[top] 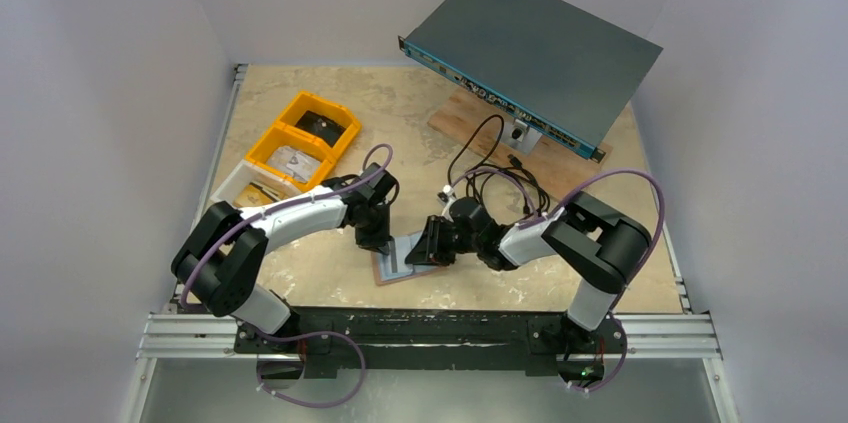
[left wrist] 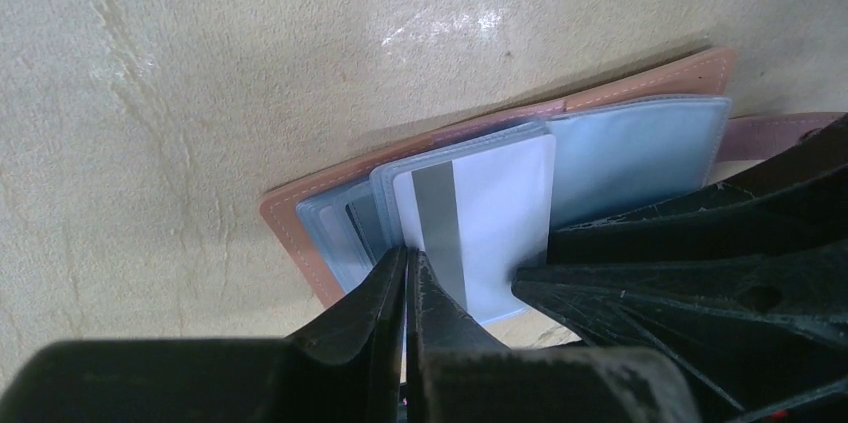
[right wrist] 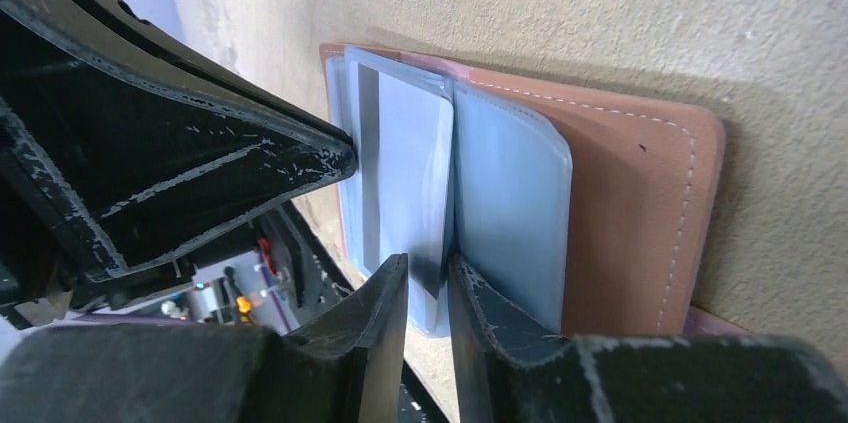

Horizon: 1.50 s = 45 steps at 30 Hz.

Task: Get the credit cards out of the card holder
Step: Remove the credit card from the card holder.

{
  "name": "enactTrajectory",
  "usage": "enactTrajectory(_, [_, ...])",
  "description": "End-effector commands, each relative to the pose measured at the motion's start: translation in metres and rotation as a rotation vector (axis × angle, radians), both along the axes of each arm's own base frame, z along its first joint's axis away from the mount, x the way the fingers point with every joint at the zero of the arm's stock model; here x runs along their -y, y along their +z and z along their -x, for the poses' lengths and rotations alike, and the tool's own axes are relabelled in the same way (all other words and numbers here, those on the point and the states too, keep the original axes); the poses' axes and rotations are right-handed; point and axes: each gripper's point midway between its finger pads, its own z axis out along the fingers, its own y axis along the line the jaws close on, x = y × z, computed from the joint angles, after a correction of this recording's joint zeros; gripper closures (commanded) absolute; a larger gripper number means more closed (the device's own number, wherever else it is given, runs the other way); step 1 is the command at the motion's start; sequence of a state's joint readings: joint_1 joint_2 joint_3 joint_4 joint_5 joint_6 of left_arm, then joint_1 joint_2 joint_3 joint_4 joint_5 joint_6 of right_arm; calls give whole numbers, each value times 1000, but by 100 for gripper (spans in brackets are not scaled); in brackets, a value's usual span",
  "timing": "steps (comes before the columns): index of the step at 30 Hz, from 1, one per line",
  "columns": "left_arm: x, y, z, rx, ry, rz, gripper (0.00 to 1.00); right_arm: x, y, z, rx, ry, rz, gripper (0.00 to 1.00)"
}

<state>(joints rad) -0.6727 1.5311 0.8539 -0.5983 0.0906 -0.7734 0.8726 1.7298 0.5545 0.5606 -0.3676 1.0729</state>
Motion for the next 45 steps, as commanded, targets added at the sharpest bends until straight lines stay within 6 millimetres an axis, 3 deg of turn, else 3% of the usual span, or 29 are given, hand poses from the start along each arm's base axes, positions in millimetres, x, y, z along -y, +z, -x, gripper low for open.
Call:
enactTrajectory(1, [8, -5, 4, -13, -21, 46, 98, 0, -3, 4, -46, -19, -63, 77])
enactTrajectory(8, [8, -10, 11, -30, -29, 50, 100, -3, 3, 4, -72, -37, -147, 78])
enactTrajectory(14, [-6, -18, 12, -48, -1, -34, 100, 7, 5, -1, -79, -88, -175, 78])
enactTrajectory(24, [-9, -25, 14, -73, 1, -58, 100, 9, 12, -1, -107, -115, -272, 80])
enactTrajectory(32, [-10, -26, 14, -76, 4, -67, 100, 12, 14, 0, -121, -135, -301, 87])
enactTrajectory(38, [-13, -25, 12, -71, 6, -82, 100, 15, 14, -2, -116, -147, -300, 99])
enactTrajectory(45, [-16, -25, 11, -70, 6, -96, 100, 18, 11, -1, -119, -158, -292, 100])
